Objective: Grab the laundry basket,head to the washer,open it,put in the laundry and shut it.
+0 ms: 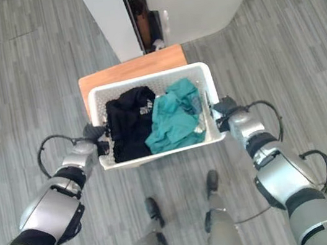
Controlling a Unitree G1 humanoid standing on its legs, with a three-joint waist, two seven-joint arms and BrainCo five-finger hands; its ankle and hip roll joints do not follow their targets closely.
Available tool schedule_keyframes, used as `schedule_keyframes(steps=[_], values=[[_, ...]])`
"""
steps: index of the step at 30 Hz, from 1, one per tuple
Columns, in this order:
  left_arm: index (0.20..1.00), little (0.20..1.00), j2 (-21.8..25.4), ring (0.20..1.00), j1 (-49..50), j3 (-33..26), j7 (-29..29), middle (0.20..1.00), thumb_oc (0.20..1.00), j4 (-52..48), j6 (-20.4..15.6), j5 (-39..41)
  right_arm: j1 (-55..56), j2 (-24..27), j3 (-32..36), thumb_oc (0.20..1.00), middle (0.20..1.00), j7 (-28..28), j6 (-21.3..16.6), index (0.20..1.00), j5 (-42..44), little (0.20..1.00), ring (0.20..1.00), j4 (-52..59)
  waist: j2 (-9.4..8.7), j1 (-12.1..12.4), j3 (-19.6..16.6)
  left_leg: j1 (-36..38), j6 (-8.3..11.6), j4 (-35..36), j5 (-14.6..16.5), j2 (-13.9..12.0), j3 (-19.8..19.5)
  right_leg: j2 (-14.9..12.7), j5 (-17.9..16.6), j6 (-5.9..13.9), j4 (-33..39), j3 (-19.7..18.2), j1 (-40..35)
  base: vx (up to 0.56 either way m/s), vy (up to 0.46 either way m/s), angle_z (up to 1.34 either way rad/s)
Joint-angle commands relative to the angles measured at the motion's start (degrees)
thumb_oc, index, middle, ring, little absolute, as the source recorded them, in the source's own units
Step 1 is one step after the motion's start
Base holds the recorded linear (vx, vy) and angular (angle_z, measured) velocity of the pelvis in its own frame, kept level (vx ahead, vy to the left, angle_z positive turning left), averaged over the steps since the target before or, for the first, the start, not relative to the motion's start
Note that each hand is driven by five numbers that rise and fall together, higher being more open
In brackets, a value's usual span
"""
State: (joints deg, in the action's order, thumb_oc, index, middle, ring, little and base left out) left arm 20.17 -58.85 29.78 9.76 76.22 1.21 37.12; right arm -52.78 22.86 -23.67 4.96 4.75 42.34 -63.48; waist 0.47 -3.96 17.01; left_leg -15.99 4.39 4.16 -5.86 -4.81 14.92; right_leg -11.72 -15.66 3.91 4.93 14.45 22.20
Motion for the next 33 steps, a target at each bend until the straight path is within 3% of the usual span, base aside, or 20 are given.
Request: schedule_keyframes(steps=[1, 3, 7, 11, 15, 16, 17, 20, 24, 33], values=[[0.200, 0.200, -3.40, 0.200, -7.32, 0.77, -2.87, 0.200, 0.200, -0.02, -3.51, 4.68, -8.49, -5.78, 1.98, 0.200, 0.200, -3.37, -6.08, 0.200, 11.85, 0.200, 0.200, 3.84, 3.22, 1.21, 0.72, -2.38, 1.54, 0.84, -2.29, -0.74, -3.27, -2.45, 1.94, 8.57, 0.07, -2.07, -4.91, 0.00, 0.000, 0.00], [0.200, 0.200, -4.21, 0.200, -6.03, -0.73, -3.21, 0.200, 0.200, -0.05, -3.58, 7.57, -6.37, -7.11, 6.86, 0.200, 0.200, -2.59, -8.05, 0.200, 17.83, 0.200, 0.200, 4.83, 3.79, 1.18, 0.18, -1.80, 1.56, 0.84, -1.96, -0.73, -3.19, -2.46, 2.31, 8.61, 0.07, -2.21, -5.35, 0.04, 0.002, -0.03], [0.200, 0.200, -5.82, 0.200, -3.97, -3.87, -2.95, 0.200, 0.200, -0.98, -4.36, 13.34, -3.92, -8.10, 12.04, 0.200, 0.200, -1.49, -10.39, 0.200, 21.52, 0.200, 0.200, 5.03, 4.75, 1.34, -0.78, -0.90, 1.54, 0.84, -1.70, -0.68, -3.40, -2.55, 3.07, 8.51, 0.07, -2.27, -6.42, 0.03, -0.009, -0.04], [0.200, 0.200, -7.64, 0.200, -0.86, -6.50, -3.59, 0.200, 0.200, -2.37, -4.69, 19.43, -1.55, -7.98, 12.28, 0.200, 0.200, -0.91, -9.89, 0.200, 19.34, 0.200, 0.200, 2.97, 5.33, 1.30, -1.84, 0.69, 1.62, 0.84, -1.59, -0.83, -3.54, -2.15, 4.11, 7.92, 0.07, -2.09, -8.40, 0.04, -0.044, -0.08], [0.200, 0.200, -7.09, 0.200, 1.28, -5.21, -3.54, 0.200, 0.200, -2.73, -4.33, 14.65, 0.25, -6.19, 6.63, 0.200, 0.200, -3.07, -6.22, 0.200, 9.88, 0.200, 0.200, 0.01, 5.26, 1.28, -2.37, 2.47, 1.61, 0.84, -2.08, -1.04, -3.49, -1.73, 4.34, 7.30, 0.07, -2.15, -10.17, 0.01, -0.045, -0.04], [0.200, 0.200, -6.15, 0.200, 2.16, -3.14, -4.92, 0.200, 0.200, -1.58, -3.40, 8.73, 0.42, -3.44, 0.39, 0.200, 0.200, -6.75, -3.04, 0.200, -0.56, 0.200, 0.200, -2.42, 5.03, 1.40, -2.89, 3.92, 1.63, 0.84, -2.18, -1.31, -3.35, -1.46, 4.81, 6.96, 0.07, -1.74, -11.66, 0.03, -0.095, 0.00], [0.200, 0.200, -6.04, 0.200, 2.70, -2.67, -5.34, 0.200, 0.200, -0.78, -2.96, 7.18, 0.19, -3.06, -2.39, 0.200, 0.200, -8.46, -2.18, 0.200, -5.18, 0.200, 0.200, -3.02, 4.91, 1.52, -3.13, 4.70, 1.68, 0.84, -2.10, -1.45, -3.28, -1.39, 5.16, 6.80, 0.07, -1.60, -12.56, 0.02, -0.077, 0.01], [0.200, 0.200, -6.52, 0.200, 4.74, -2.03, -6.96, 0.200, 0.200, -0.92, -2.22, 4.28, 1.29, -2.40, -5.43, 0.200, 0.200, -11.28, -1.09, 0.200, -7.53, 0.200, 0.200, -1.87, 4.77, 1.32, -4.08, 6.45, 1.68, 0.84, -2.27, -1.63, -3.16, -0.84, 5.92, 6.23, 0.07, -1.54, -14.59, 0.03, -0.063, 0.02], [0.200, 0.200, -7.61, 0.200, 7.03, -1.87, -8.35, 0.200, 0.200, -2.18, -1.96, 2.27, 4.67, -2.78, -5.39, 0.200, 0.200, -14.32, -0.39, 0.200, -4.53, 0.200, 0.200, -0.15, 4.87, 1.24, -5.52, 8.62, 1.76, 0.84, -2.06, -1.93, -3.28, -0.02, 7.11, 5.77, 0.07, -1.04, -17.27, 0.02, -0.080, 0.00], [0.200, 0.200, -9.09, 0.200, 13.27, 0.37, -10.41, 0.200, 0.200, -7.74, -1.43, -0.57, 14.19, -1.99, -6.36, 0.200, 0.200, -16.97, -0.22, 0.200, -4.54, 0.200, 0.200, 8.42, 6.25, 0.80, -9.06, 12.36, 1.75, 0.84, -1.67, -2.36, -3.16, 1.04, 9.46, 4.98, -1.10, -0.36, -20.90, 0.04, -0.055, 0.04]])
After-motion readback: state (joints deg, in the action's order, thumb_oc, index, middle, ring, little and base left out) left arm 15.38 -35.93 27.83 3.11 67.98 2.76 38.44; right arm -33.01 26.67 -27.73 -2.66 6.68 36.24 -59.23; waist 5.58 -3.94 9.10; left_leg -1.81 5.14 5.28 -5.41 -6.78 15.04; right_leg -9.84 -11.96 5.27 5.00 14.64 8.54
